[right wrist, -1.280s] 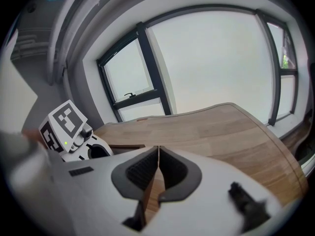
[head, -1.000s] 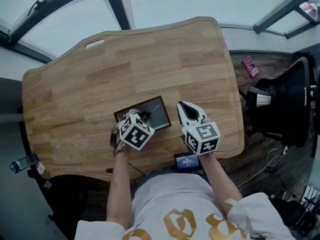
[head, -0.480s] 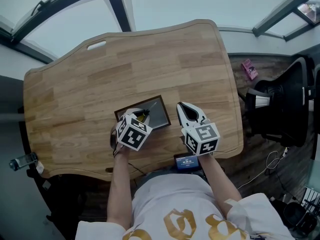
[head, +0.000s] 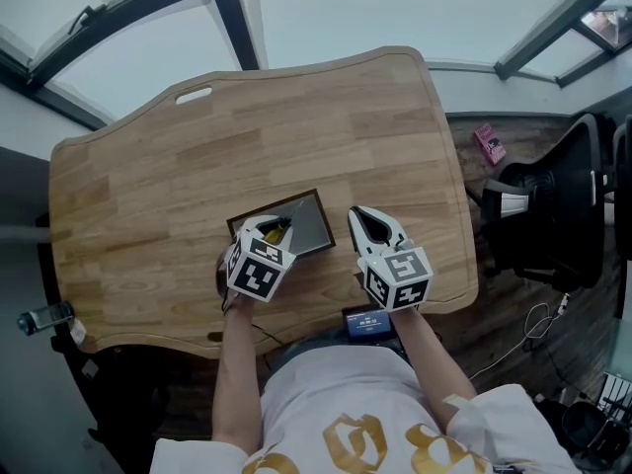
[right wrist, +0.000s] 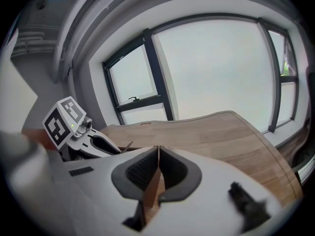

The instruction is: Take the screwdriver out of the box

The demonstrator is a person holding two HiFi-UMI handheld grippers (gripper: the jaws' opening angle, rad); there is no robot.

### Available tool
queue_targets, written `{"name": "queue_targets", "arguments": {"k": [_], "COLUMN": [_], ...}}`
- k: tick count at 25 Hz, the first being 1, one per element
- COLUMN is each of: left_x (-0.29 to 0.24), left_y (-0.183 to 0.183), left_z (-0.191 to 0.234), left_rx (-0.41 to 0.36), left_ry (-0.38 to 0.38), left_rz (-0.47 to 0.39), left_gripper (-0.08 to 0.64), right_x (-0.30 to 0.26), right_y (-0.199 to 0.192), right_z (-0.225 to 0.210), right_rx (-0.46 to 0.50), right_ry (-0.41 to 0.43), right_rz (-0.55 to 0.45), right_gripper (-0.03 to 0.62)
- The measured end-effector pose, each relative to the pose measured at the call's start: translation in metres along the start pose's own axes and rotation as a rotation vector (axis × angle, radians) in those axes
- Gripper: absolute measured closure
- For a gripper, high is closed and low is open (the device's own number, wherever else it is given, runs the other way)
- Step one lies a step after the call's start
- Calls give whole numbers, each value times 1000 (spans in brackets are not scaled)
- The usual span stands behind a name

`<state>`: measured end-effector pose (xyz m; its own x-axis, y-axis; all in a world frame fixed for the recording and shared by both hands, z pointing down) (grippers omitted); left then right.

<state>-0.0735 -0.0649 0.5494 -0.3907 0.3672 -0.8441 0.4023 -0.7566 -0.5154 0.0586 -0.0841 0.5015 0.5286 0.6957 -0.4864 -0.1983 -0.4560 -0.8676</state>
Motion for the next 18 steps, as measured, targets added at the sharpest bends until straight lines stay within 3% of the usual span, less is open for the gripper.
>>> {"name": "queue_targets", "arguments": {"k": [18], "left_x": [45], "left_y": [10], "left_z": [8], "left_rx": [121], "left_ry": [37], "left_rz": [-214], "left_gripper": [482], "right_x": [22], "right_y": [25], "right_z": [12], "right_rx": [70], "right_ry": [-36], "right_rz": [-67], "right_gripper": [560]}}
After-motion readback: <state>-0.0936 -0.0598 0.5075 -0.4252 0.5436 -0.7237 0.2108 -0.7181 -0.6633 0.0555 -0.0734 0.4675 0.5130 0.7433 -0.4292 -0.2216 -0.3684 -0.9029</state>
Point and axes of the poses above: the fingertips, and each gripper's own axes: x backward along the fingers, z to its left, y out of its top, the point moved 1 cm from there along x, backward along the fingers, and after that the axes turned 10 degrees about x, right-handed, at the moved point
